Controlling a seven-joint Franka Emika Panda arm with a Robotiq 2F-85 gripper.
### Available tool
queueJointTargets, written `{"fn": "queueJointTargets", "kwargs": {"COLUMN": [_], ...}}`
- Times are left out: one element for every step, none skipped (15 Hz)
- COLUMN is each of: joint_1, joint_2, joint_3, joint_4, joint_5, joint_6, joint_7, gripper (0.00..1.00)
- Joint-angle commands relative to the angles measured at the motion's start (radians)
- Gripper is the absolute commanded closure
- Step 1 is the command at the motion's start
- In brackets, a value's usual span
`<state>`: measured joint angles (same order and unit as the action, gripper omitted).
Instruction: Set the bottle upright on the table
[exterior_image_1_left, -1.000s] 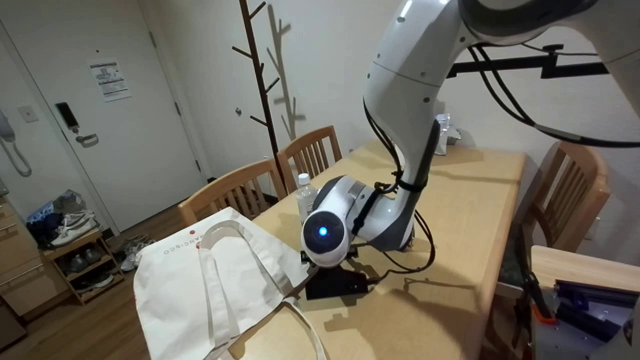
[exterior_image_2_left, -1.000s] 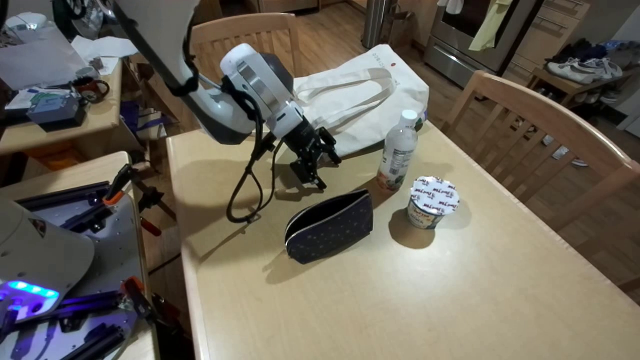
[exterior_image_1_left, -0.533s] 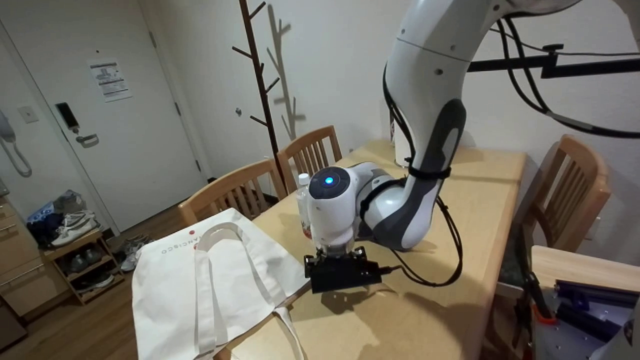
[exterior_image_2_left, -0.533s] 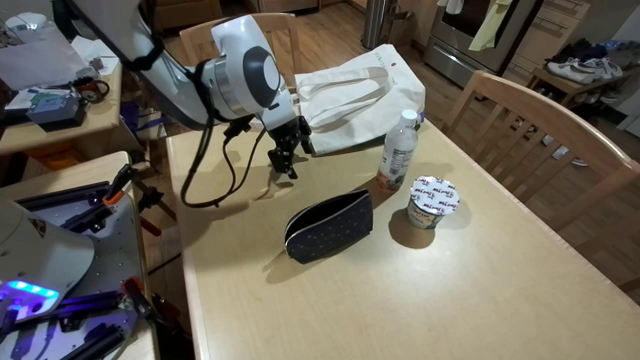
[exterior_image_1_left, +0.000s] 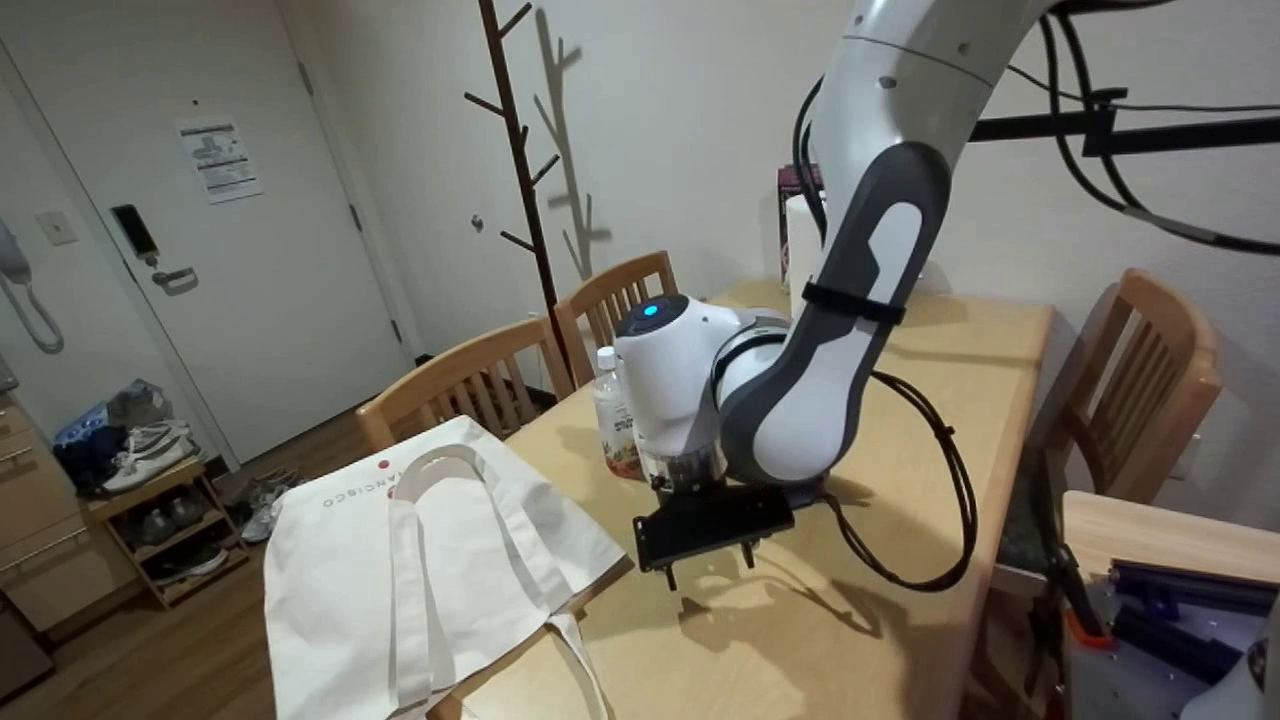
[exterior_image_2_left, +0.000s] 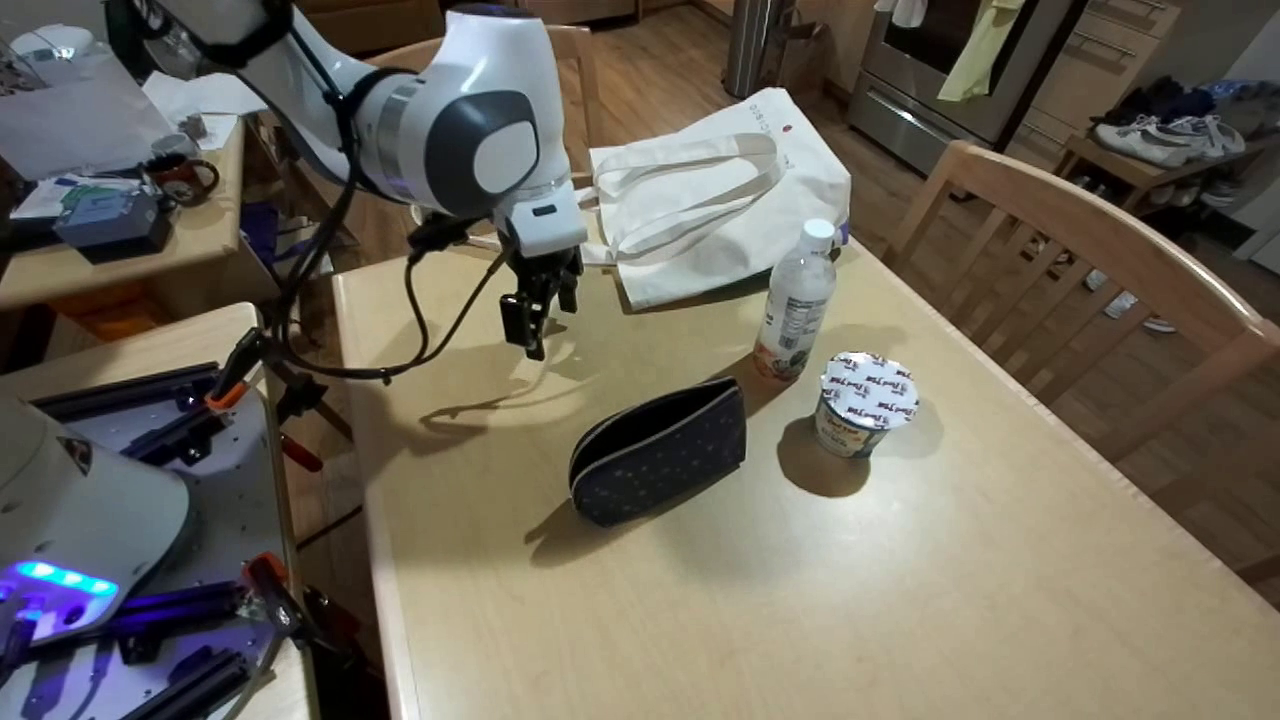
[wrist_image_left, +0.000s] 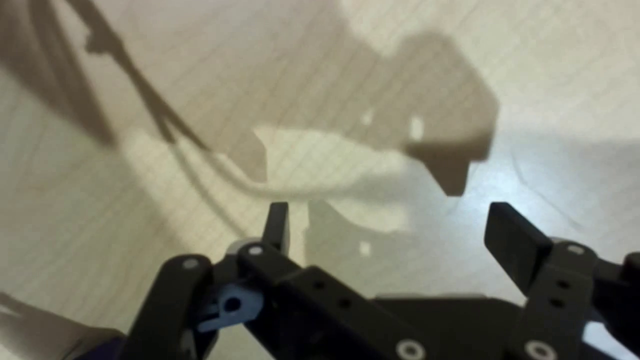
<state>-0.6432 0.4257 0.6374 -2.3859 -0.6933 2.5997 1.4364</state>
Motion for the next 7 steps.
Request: {"fn": "queueJointTargets", "kwargs": {"joint_1": [0.219, 0.277, 0.322, 0.35, 0.362, 0.367, 0.367], "joint_2": [-0.087, -0.108, -0.127, -0.141, -0.151, -0.154, -0.155], "joint_3": [-0.212, -0.274, -0.317, -0.336, -0.341, -0.342, -0.342], "joint_4": [-0.017, -0.014, -0.012, -0.012, -0.014, -0.014, -0.015], "joint_5": [0.21, 0.255, 0.273, 0.274, 0.271, 0.27, 0.27], "joint_6": [0.06, 0.06, 0.057, 0.054, 0.053, 0.052, 0.052], "joint_7": [-0.165, -0.223, -0.244, -0.243, -0.24, -0.239, -0.239], "gripper": [0.0, 0.0, 0.0, 0.0, 0.0, 0.0, 0.0]}}
